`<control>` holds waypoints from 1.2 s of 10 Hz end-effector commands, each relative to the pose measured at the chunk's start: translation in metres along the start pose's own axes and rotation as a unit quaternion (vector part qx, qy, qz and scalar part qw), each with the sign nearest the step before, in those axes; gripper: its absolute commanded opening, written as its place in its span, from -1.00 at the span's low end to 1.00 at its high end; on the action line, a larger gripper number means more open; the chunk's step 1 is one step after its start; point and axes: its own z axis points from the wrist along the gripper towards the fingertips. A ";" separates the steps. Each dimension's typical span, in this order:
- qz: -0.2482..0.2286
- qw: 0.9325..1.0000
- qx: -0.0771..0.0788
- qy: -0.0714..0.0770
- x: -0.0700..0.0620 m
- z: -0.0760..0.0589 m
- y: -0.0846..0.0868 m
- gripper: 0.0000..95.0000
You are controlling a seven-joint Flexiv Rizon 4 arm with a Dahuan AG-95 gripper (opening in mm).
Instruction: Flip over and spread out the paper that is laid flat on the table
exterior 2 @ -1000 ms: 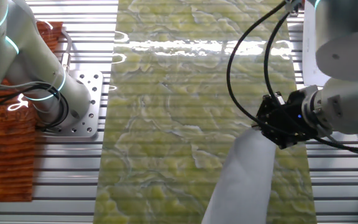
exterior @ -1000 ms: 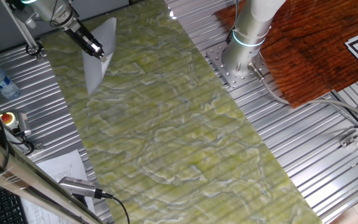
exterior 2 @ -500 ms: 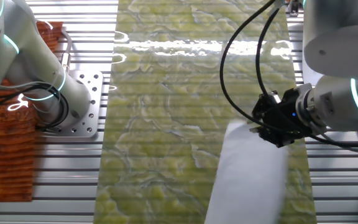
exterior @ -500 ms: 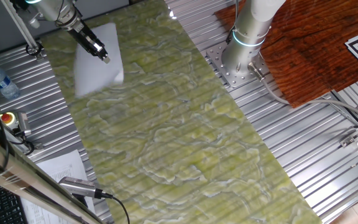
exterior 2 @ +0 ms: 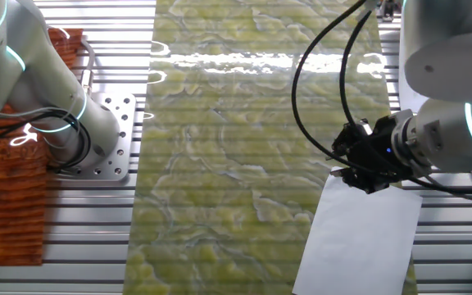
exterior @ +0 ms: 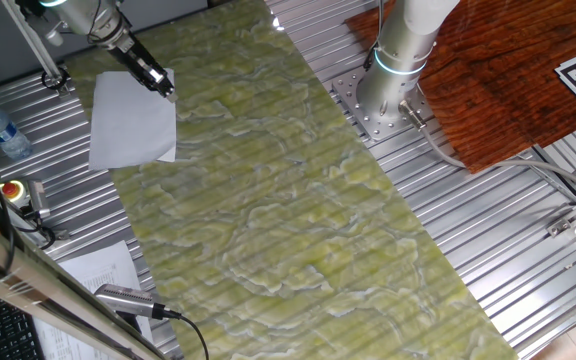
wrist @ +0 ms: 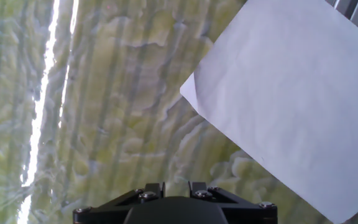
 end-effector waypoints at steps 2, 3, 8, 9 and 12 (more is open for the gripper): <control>-0.008 1.000 0.011 0.004 0.000 0.000 0.000 -0.60; -0.011 1.000 0.019 0.007 0.000 0.000 0.000 -0.60; -0.029 0.997 0.071 -0.024 0.000 0.000 0.000 -1.00; -0.035 0.994 0.093 -0.047 0.001 0.000 0.001 -1.00; 0.025 0.993 0.099 -0.063 0.010 -0.007 0.009 -1.00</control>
